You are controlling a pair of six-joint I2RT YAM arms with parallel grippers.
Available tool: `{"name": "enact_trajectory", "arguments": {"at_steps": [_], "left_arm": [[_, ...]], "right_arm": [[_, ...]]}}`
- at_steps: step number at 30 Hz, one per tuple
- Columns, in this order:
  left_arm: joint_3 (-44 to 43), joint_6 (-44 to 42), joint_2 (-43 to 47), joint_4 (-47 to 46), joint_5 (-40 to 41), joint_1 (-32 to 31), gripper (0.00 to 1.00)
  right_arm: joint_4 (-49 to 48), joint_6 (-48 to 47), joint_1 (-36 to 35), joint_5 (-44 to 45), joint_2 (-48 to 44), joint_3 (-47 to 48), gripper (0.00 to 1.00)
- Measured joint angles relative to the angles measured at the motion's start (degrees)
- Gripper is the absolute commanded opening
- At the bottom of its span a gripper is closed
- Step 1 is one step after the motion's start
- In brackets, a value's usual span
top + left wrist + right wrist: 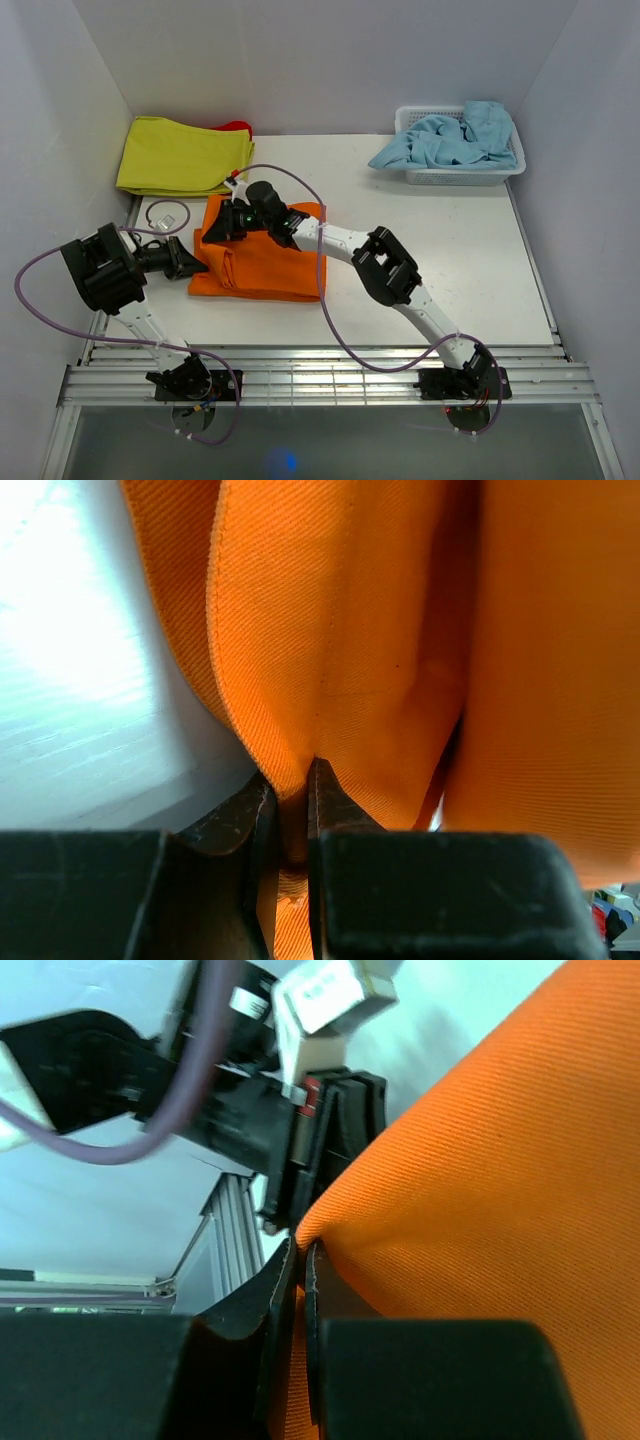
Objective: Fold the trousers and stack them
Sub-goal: Fold the trousers
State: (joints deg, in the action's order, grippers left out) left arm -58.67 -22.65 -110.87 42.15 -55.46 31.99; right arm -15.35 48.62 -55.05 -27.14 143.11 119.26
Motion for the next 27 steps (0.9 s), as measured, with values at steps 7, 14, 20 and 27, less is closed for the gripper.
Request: {"name": "enact_trajectory", "arguments": {"at_steps": [7,14,20,27], "left_arm": [[0.13,0.11,-0.24,-0.04,-0.52,-0.35,0.18],[1.38,5.22,2.69,-1.22,-1.57,1.49,0.71],[1.55,6.45,9.33,-4.94,4.13,7.17,0.8],[-1.29,5.7,12.74,-3.63,5.05,9.81,0.71]], "right_arm": [[-0.74,1.03,-2.19,3.5,5.46,1.01,0.08],[-3.15,1.73,-2.34,4.2,6.19,1.07,0.16],[-5.18,1.77,-2.84,2.47,6.05,0.94,0.57],[-3.61,-2.95,-3.52,-0.96,-1.66,-6.4,0.64]]}}
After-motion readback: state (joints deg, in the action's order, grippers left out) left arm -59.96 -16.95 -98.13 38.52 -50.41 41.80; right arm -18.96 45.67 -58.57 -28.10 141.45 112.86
